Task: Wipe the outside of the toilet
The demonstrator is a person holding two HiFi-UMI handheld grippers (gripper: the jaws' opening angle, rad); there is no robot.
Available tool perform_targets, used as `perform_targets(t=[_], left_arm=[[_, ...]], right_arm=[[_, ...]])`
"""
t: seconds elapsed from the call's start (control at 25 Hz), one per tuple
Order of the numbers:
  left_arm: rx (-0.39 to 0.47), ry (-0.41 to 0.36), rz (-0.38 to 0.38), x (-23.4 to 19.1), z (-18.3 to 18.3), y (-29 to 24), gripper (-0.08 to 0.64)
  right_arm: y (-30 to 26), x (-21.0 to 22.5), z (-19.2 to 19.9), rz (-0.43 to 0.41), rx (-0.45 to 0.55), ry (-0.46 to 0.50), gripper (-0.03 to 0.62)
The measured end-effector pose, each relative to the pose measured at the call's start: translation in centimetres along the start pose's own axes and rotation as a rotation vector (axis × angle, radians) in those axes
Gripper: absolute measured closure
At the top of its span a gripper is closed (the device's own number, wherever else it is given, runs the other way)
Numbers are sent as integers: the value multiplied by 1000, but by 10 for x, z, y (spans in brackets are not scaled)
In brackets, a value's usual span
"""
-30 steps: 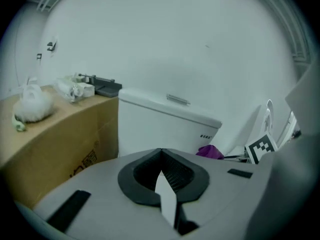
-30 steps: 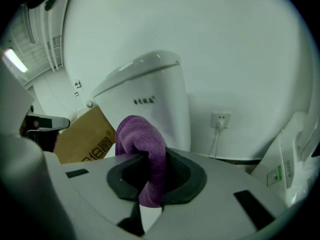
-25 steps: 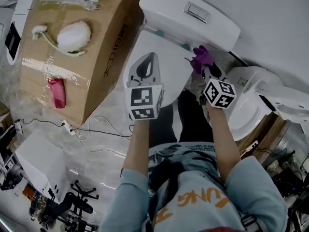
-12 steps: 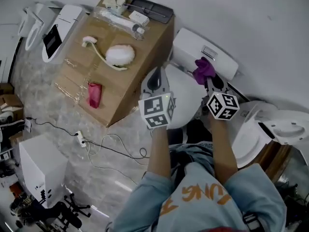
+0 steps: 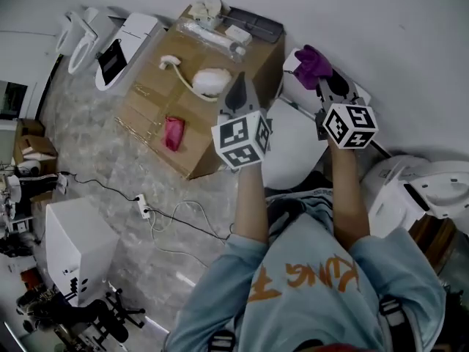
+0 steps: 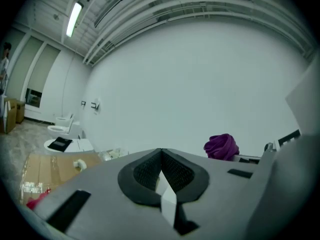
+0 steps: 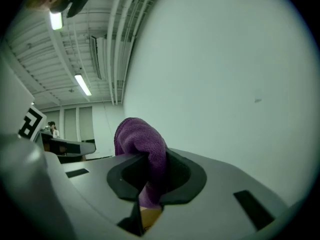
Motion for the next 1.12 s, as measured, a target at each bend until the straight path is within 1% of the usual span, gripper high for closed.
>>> perform_targets(t=[0.12, 0.24, 0.32, 0.52, 0.6, 0.76, 0.92, 1.12], left_arm=[[52, -54, -3, -1, -18, 4, 535], [103, -112, 26, 11, -34, 7, 535], [132, -137, 45, 21, -41, 5, 535], [129, -183, 74, 36, -41, 1, 535], [139, -187, 66, 37, -41, -1, 535], [193, -154, 39, 36, -45, 1, 535], [200, -160, 37, 35, -49, 0, 535], [194, -150, 31, 29, -52, -4, 535]], right_arm=[[0, -8, -19, -27, 30, 81, 525], [4, -10, -37, -34, 55, 123, 525], [5, -9, -46, -31, 63, 145, 525], [6, -9, -56, 5, 80, 179, 525], [5, -7, -57, 17, 81, 185, 525], [3, -5, -62, 21, 80, 202, 523], [-5, -7, -67, 8, 54, 233, 525], [-14, -13, -74, -14, 65, 251, 523]])
Point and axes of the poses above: the fingertips, and each gripper's own axes: y backward along the fingers, x to its right, z out of its underside, the point moved 10 cm from there along y, backward along the fingers, and after that the axes turned 5 degrees about y, right-handed, at the moved point
